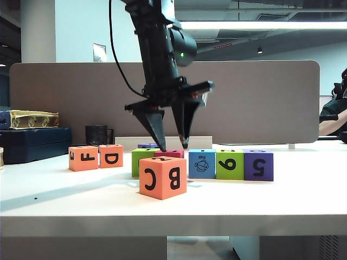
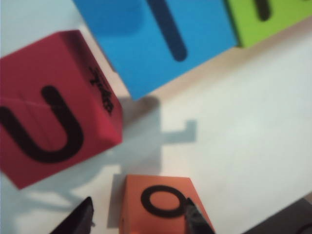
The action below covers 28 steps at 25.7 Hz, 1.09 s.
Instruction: Select the appropriate blocks from the scattered letter blocks on the table and arrange them in a row to spell out "TURING".
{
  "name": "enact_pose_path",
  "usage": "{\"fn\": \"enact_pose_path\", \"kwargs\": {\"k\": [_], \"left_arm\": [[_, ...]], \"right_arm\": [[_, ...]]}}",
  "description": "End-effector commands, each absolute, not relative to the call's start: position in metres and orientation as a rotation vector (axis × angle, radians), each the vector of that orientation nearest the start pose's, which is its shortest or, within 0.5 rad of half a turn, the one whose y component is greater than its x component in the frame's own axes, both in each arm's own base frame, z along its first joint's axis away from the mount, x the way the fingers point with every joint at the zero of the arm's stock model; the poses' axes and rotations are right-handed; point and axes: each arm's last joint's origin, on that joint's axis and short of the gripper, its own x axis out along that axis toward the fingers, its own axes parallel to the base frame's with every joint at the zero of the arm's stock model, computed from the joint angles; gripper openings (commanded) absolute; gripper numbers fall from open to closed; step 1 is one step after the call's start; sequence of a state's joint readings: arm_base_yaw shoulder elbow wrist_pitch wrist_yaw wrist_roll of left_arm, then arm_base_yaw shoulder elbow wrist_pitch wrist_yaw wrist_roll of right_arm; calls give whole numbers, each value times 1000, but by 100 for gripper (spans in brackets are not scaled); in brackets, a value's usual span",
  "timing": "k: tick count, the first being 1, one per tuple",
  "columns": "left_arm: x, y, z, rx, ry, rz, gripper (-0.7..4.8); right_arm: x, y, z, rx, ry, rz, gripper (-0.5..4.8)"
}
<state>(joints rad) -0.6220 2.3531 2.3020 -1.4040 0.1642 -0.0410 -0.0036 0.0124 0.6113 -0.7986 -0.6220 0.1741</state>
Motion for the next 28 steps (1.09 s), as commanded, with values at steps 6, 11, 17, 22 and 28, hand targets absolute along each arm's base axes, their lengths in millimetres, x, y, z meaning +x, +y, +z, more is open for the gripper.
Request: {"fn": "enact_pose_path", "kwargs": {"k": [6, 11, 17, 22, 28], "left_arm": [[381, -281, 228, 275, 1401, -651, 232], [386, -284, 229, 270, 1335, -651, 232], [388, -284, 225, 279, 1330, -637, 232], [391, -283, 220, 315, 1323, -587, 232], [393, -281, 220, 323, 1311, -567, 232]], "right_arm": [[12, 17, 278, 219, 220, 597, -1], [12, 17, 278, 219, 220, 597, -1], [12, 17, 278, 219, 220, 597, -1], [12, 17, 278, 219, 220, 598, -1], [12, 17, 278, 219, 220, 598, -1]]}}
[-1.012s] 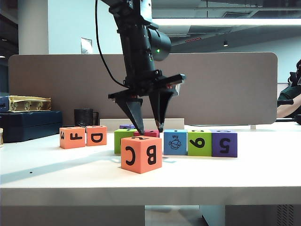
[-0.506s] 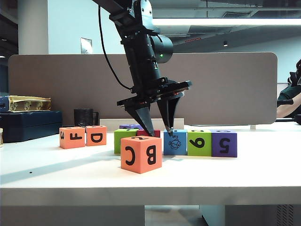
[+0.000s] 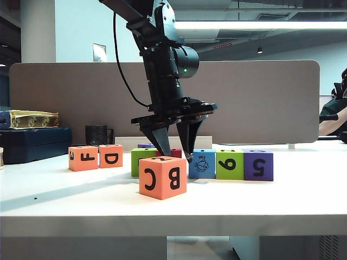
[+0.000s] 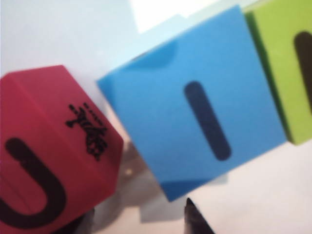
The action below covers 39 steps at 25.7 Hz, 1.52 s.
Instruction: Select the appropriate blocks from the scattered letter blocks on the table and arrange them in a row to spell out "TURING".
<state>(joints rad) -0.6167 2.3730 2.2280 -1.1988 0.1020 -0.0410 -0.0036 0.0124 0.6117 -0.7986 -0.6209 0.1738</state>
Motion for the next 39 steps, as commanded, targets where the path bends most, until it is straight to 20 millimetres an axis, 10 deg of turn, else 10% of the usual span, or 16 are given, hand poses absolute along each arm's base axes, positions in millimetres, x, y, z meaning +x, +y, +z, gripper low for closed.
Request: {"fn": "enact_pose_path", "kwargs": {"k": [1, 21, 30, 39], "left_arm": [[393, -281, 220, 325, 1311, -566, 232], [387, -274, 225, 206, 1424, -699, 232], [396, -281, 265, 224, 1203, -716, 222], [407, -284, 249, 286, 1159, -656, 209]], "right_arm": [[12, 17, 278, 219, 220, 598, -1], [12, 17, 278, 205, 216, 598, -1], [12, 17, 278, 205, 216, 599, -1], [12, 17, 278, 206, 217, 599, -1]]}}
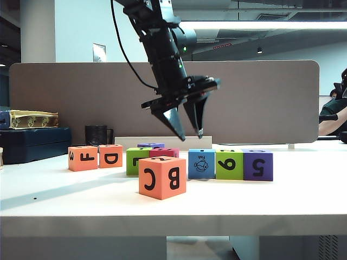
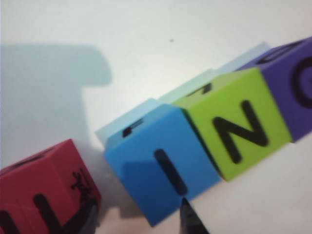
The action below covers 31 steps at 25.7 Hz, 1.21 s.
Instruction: Select the appropriate blocks from the scattered letter blocks on the table and arrange them in a row to spell out "TURING".
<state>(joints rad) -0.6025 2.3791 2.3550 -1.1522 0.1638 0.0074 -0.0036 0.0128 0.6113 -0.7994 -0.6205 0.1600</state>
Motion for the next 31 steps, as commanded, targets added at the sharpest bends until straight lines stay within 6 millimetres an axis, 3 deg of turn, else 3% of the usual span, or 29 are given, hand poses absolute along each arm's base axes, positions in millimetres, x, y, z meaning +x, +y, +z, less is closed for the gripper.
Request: {"fn": "enact_pose_path", "kwargs": {"k": [1, 31], "left_arm": [[408, -284, 247, 292, 1162, -656, 209], [416, -277, 238, 269, 1175, -626, 209]], "right_arm": [[12, 17, 278, 206, 217, 599, -1], [12, 17, 278, 206, 216, 599, -1]]}}
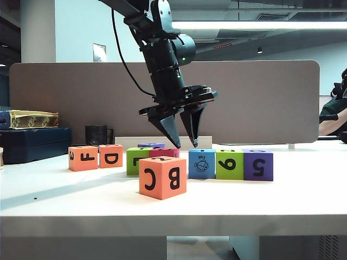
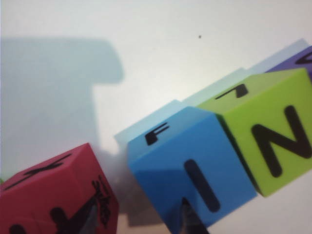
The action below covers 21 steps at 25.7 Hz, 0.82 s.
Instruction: Select the appropriate blocks from the scattered letter blocks on the table and arrange them in a row to spell out "TURING".
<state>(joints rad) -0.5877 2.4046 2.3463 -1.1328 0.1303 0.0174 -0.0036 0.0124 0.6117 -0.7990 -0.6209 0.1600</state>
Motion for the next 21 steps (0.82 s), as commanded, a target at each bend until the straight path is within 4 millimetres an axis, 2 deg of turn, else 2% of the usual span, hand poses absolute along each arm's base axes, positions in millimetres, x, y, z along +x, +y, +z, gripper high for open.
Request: {"fn": "enact_pose_path", "kwargs": {"k": [1, 12, 21], "left_arm": [[417, -276, 238, 266, 1175, -624, 209], [422, -267, 238, 244, 1187, -598, 209], [427, -249, 235, 246, 1245, -534, 209]], "right_arm": [[12, 17, 278, 206, 216, 599, -1], [12, 17, 279, 205, 215, 599, -1], [12, 17, 279, 205, 215, 599, -1]]}}
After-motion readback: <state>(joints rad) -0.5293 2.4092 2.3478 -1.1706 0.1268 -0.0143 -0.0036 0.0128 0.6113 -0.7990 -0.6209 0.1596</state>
